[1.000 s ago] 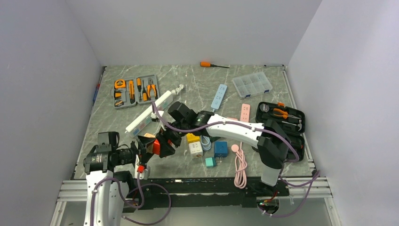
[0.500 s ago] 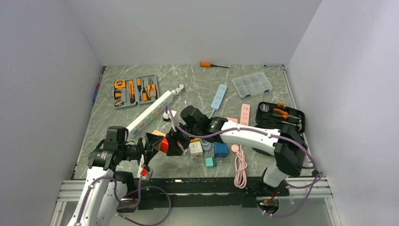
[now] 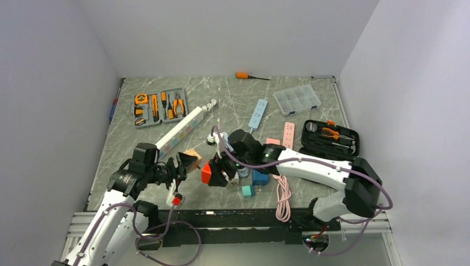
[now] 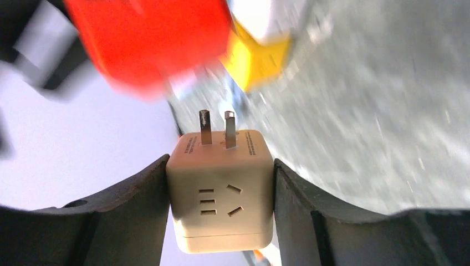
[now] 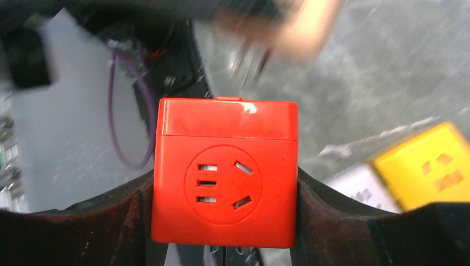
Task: Pull the plug off the socket
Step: Remove the plug from the socket, then place the plug at the center of the board.
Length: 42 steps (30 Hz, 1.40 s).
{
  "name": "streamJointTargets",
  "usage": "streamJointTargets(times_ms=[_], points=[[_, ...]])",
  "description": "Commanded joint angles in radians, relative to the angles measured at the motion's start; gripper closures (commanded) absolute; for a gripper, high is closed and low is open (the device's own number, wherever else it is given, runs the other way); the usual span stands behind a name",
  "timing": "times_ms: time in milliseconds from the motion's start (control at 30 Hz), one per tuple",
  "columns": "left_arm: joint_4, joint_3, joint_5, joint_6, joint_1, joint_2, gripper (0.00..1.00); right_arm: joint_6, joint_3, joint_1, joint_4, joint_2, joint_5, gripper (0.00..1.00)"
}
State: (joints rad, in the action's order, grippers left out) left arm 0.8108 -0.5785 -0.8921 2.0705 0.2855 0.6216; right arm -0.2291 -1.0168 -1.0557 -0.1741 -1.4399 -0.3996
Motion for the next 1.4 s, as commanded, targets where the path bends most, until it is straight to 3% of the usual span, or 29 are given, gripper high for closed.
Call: streamJointTargets(times_ms=[0, 100, 267, 467, 667, 867, 1133, 1367], points=[[-0.015, 0.002, 0.382, 0.037, -0.023, 0.017, 0.99, -0.030, 0.033, -0.007, -0.122, 0.146, -0.145, 1.00], [-0.053, -0.001, 0.371, -0.032, 0.006, 0.001, 0.85, -0.039, 0.019, -0.008, -0.095, 0.133, -0.150, 1.00], [-0.068, -0.030, 0.442, -0.138, 0.035, 0.027, 0.99, -0.027, -0.014, -0.007, -0.112, 0.113, -0.118, 1.00], [-0.114, -0.023, 0.412, -0.273, 0.037, 0.010, 1.00, -0.026, -0.026, 0.098, -0.191, 0.149, 0.095, 1.00], [-0.132, -0.086, 0.442, -0.676, 0.109, 0.082, 1.00, -0.118, 0.002, 0.287, -0.251, 0.148, 0.356, 1.00], [0.032, -0.232, 0.614, -1.006, 0.298, 0.226, 1.00, -0.194, 0.068, 0.395, -0.304, 0.165, 0.480, 1.00], [-0.014, -0.355, 0.713, -1.155, 0.492, 0.319, 1.00, -0.262, 0.125, 0.442, -0.359, 0.125, 0.540, 1.00], [-0.042, -0.417, 0.745, -1.202, 0.584, 0.369, 1.00, -0.293, 0.215, 0.488, -0.332, 0.120, 0.529, 1.00]])
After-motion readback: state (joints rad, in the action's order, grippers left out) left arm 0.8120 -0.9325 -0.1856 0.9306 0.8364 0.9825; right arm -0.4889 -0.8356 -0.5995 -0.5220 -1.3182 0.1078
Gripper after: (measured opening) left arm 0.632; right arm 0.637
